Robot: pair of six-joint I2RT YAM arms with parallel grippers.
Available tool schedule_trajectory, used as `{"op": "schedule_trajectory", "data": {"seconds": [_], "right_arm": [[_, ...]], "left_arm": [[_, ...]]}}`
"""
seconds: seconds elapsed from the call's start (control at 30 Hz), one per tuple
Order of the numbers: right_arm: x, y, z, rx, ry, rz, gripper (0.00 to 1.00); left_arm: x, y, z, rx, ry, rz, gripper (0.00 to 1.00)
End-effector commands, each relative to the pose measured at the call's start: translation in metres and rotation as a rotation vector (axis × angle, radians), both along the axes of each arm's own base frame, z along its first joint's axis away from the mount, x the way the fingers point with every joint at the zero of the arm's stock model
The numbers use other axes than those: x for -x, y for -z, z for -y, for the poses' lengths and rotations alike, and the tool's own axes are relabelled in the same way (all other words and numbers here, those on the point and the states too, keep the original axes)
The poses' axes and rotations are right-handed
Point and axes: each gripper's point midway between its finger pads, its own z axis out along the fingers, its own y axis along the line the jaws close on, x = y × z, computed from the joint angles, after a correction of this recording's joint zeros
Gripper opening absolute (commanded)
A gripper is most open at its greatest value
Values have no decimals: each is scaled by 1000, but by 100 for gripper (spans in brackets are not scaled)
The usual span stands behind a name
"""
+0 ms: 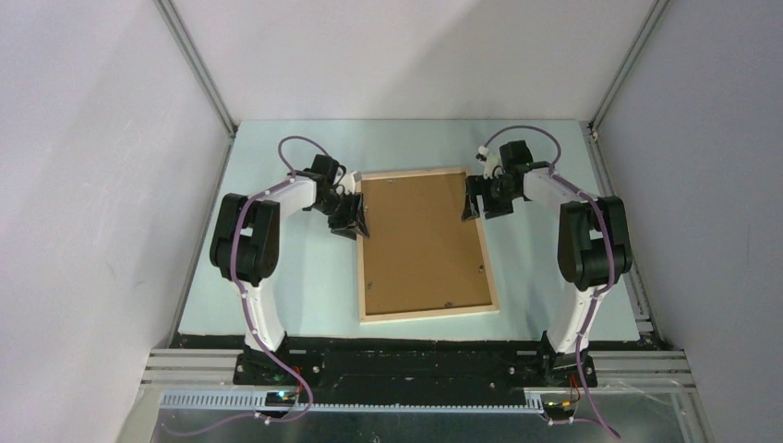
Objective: Put the photo into the frame
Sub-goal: Install the photo frame at the center of the board.
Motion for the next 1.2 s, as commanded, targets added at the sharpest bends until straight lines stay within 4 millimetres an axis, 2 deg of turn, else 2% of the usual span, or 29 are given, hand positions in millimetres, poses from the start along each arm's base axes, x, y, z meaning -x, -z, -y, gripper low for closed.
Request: {"op": "schedule_trajectory", "data": {"seconds": [0.0,0.27,0.43,0.63,0.83,1.17], "right_arm": [[-47,-24,16,71,48,139,80],[-77,-14,16,58,66,120,78],[-88,-6,15,56,65,113,77],[-99,-3,14,62,65,122,77],[-106,-2,18,116,67,141,73],[-103,9,21,223,8,153,67]], "left_arm": [[-16,-15,11,35,31,75,46],[-18,-17,8,19,43,99,39],[-20,-12,7,9,44,96,28],[-21,-9,8,4,45,91,25],[-22,-9,8,5,44,92,19],[-23,-9,7,-2,44,96,12]]}}
